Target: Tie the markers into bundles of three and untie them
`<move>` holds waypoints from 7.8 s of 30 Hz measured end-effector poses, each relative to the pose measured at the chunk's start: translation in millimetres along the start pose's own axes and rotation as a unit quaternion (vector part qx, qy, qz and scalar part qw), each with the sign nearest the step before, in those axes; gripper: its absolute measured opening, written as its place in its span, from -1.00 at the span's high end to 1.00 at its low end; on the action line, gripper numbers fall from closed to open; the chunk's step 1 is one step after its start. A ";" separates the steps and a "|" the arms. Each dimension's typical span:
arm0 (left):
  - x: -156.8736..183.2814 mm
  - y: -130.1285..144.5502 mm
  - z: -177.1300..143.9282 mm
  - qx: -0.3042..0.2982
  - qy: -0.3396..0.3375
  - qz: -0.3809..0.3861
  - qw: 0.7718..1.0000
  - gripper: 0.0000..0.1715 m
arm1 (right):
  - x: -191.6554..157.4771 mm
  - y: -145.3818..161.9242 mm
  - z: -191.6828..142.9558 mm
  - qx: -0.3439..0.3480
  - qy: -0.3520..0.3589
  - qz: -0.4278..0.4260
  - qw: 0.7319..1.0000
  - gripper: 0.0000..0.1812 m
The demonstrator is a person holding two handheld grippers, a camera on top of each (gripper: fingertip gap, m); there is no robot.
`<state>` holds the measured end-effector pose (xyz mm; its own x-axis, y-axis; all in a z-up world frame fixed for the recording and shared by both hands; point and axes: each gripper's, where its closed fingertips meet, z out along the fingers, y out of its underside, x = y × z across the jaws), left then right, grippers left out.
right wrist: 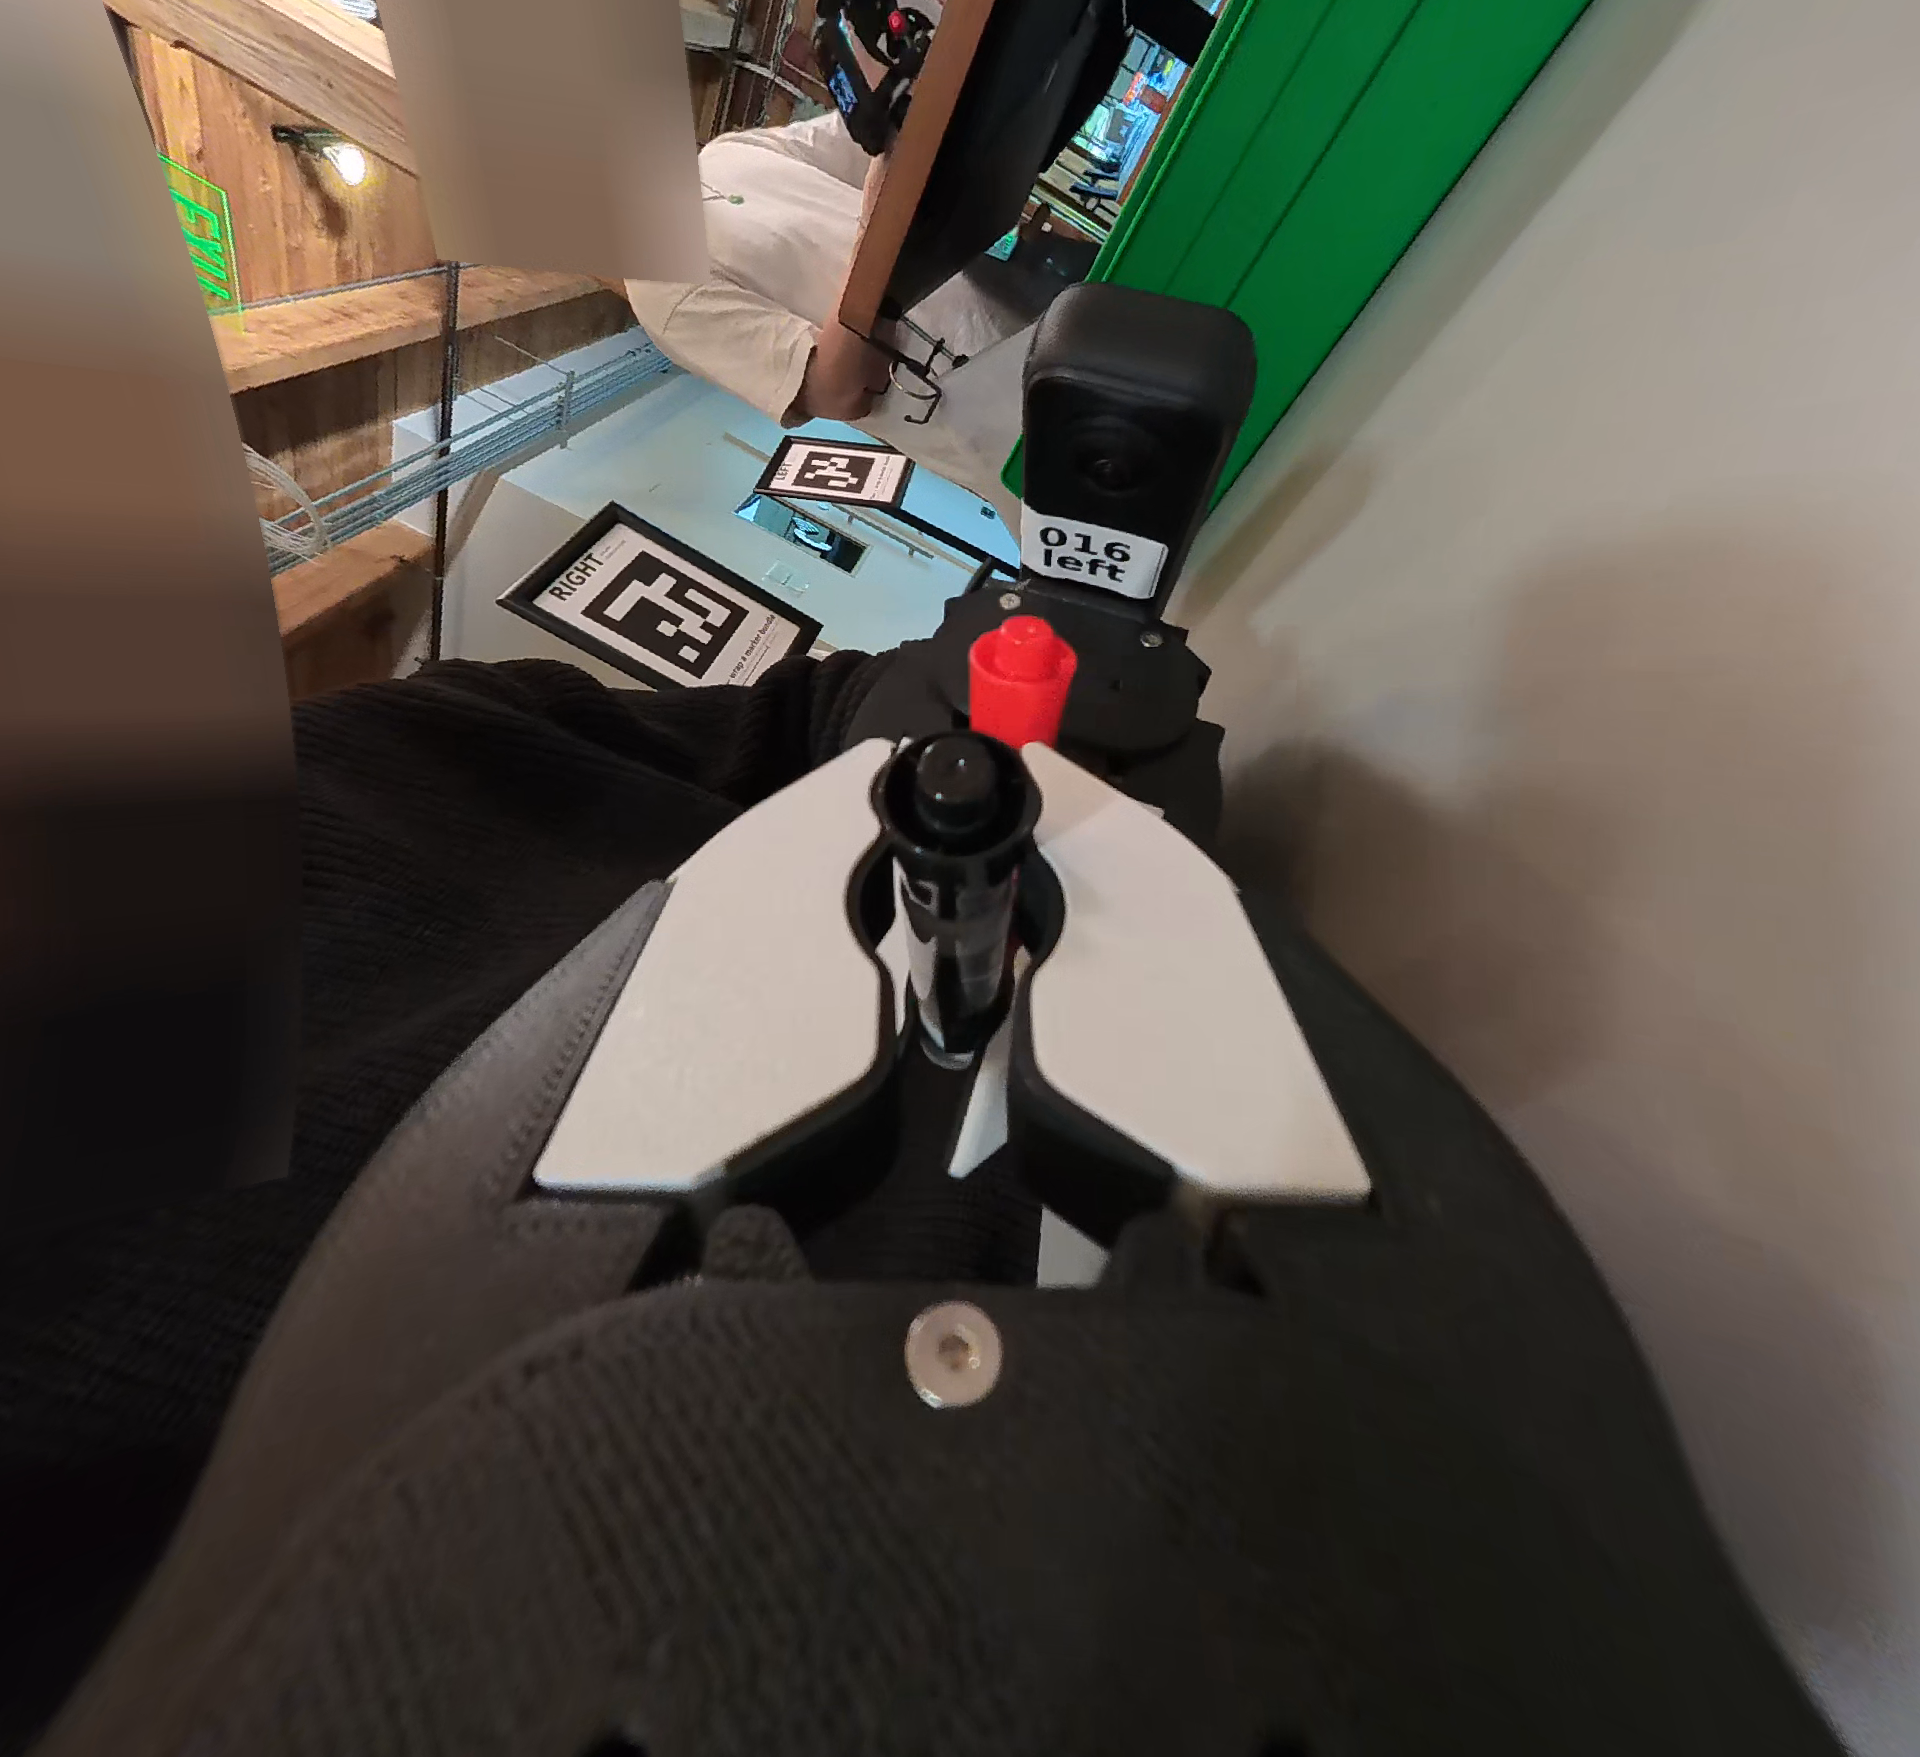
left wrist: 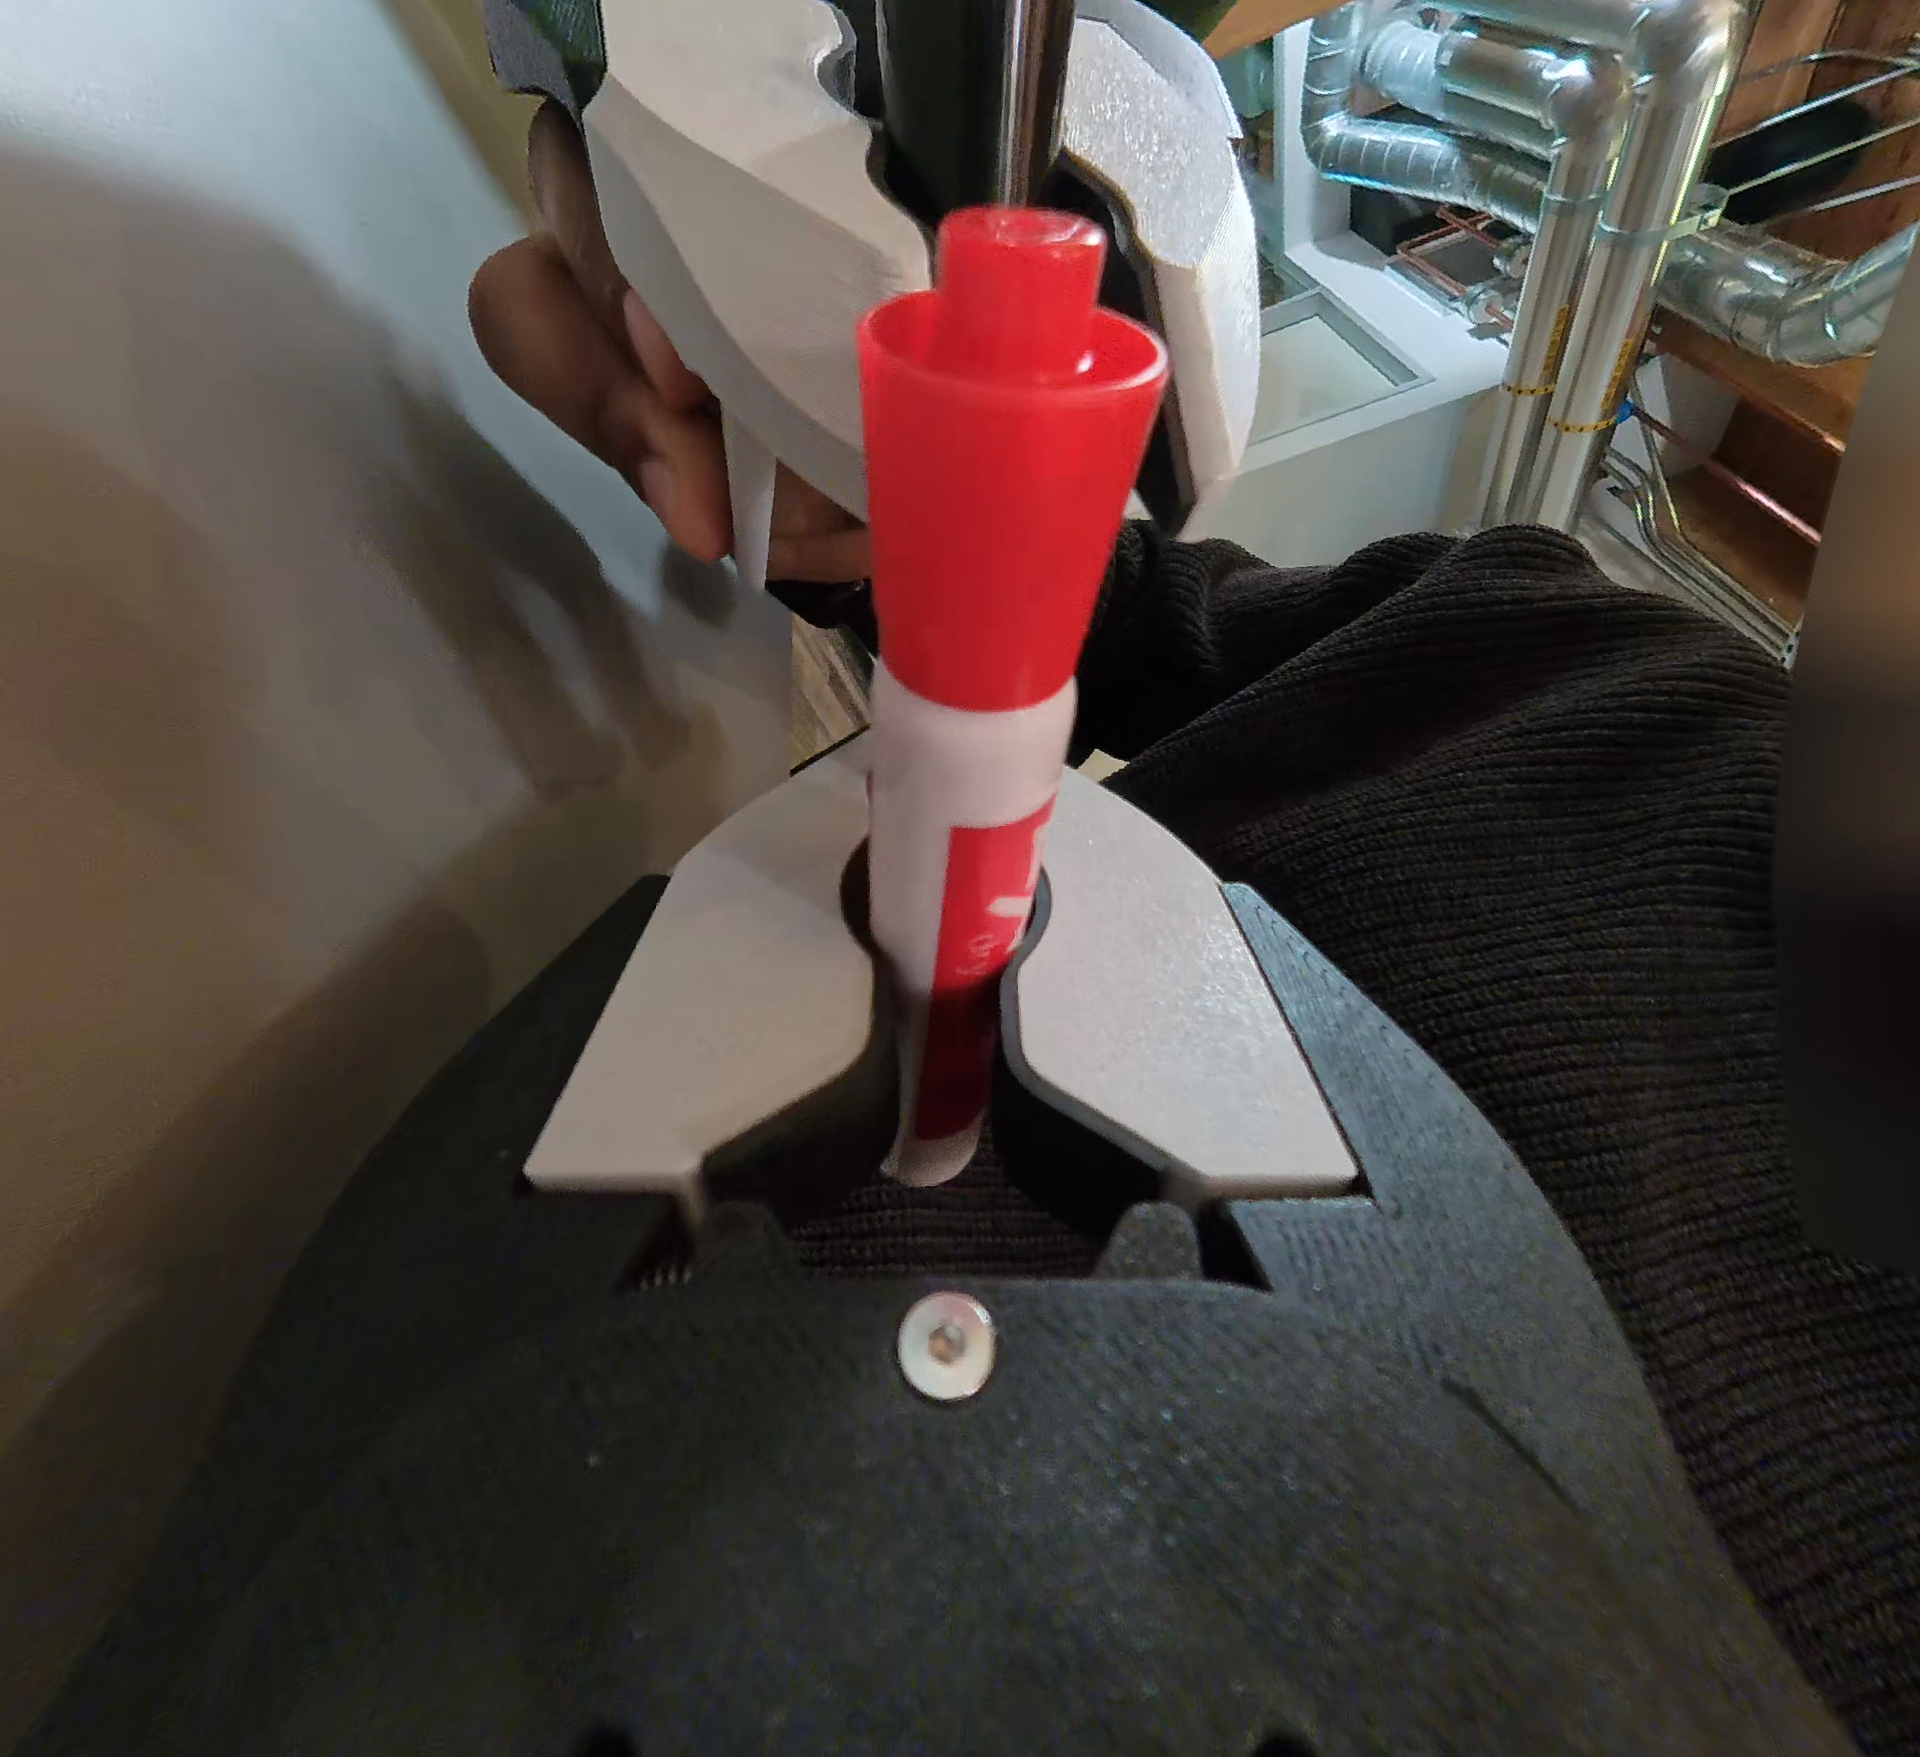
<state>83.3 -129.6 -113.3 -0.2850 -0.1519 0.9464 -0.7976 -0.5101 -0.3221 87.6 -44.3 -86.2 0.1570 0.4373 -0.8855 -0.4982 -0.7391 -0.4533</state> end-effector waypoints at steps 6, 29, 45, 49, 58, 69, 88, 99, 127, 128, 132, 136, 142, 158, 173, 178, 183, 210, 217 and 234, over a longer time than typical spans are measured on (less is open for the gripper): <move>1.1 -10.3 -6.4 0.030 0.014 -0.022 0.999 0.84 | 3.9 -1.1 -0.2 0.007 0.005 0.002 1.000 0.66; -2.5 -20.1 -12.8 0.061 0.015 -0.042 0.997 0.83 | 22.3 -51.1 -44.5 0.147 0.116 -0.063 0.980 0.93; -4.8 -15.3 -9.7 0.046 0.006 -0.038 0.998 0.83 | 34.9 -42.4 -39.4 0.134 0.121 -0.002 0.984 0.57; -4.7 -15.0 -9.4 0.045 0.006 -0.037 0.998 0.83 | 38.3 -41.5 -39.8 0.133 0.132 0.002 0.982 0.51; -5.7 -16.8 -10.5 0.050 0.004 -0.039 0.998 0.84 | 35.3 -41.6 -39.0 0.138 0.112 0.018 0.984 0.44; -6.9 -17.1 -11.0 0.052 0.003 -0.042 0.998 0.84 | 31.7 -34.8 -30.3 0.121 0.095 0.023 0.988 0.48; -7.7 -17.6 -11.2 0.055 0.003 -0.044 0.998 0.84 | 26.8 -30.2 -23.7 0.115 0.068 0.033 0.991 0.80; -8.4 -19.7 -12.9 0.062 0.002 -0.046 0.997 0.84 | 27.0 -24.4 -16.0 0.105 0.066 0.039 0.991 0.80; -9.9 -24.0 -16.4 0.074 0.001 -0.052 0.996 0.84 | 29.7 -18.7 -8.8 0.101 0.069 0.047 0.991 0.80; -9.8 -23.9 -16.3 0.073 0.002 -0.052 0.996 0.84 | 29.7 -18.6 -8.7 0.101 0.069 0.047 0.991 0.80; -9.8 -23.6 -16.1 0.072 0.003 -0.053 0.996 0.84 | 29.8 -18.2 -8.5 0.100 0.068 0.047 0.991 0.80; -10.2 -22.6 -15.5 0.069 0.001 -0.052 0.996 0.84 | 30.0 -20.9 -10.3 0.110 0.064 0.052 0.991 0.78; -10.6 -23.7 -16.0 0.072 0.000 -0.053 0.996 0.84 | 31.5 -24.3 -14.8 0.117 0.065 0.056 0.989 0.60; -16.8 -22.1 -15.0 0.067 -0.030 -0.036 0.997 0.83 | 33.5 11.7 10.9 0.019 0.079 0.072 0.994 0.53; -19.6 -21.0 -15.9 0.067 -0.040 -0.044 0.996 0.83 | 34.5 5.7 4.6 0.033 0.073 0.082 0.993 0.59; -35.0 -9.3 -14.3 0.033 -0.102 -0.034 0.994 0.84 | 35.6 17.1 13.2 0.005 0.087 0.074 0.993 0.60; -35.5 -7.9 -14.6 0.029 -0.112 -0.029 0.993 0.84 | 39.4 18.2 12.0 0.005 0.099 0.075 0.992 0.72; -31.3 -18.9 -24.3 0.055 -0.112 -0.018 0.992 0.83 | 34.5 3.5 0.4 0.031 0.088 0.063 0.994 0.59; -28.0 -28.9 -31.0 0.088 -0.093 -0.031 0.991 0.83 | 36.1 6.3 -0.9 0.019 0.095 0.061 0.993 0.62; -25.0 -28.7 -29.2 0.088 -0.081 -0.033 0.992 0.83 | 33.6 13.6 7.0 0.011 0.075 0.081 0.994 0.81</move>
<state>97.8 -86.4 -128.4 -0.1349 -0.2393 0.9615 -0.7027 -0.6611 -0.2631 80.1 -36.1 -121.4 0.1972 0.2318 -0.9526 -0.5462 -0.7809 -0.3031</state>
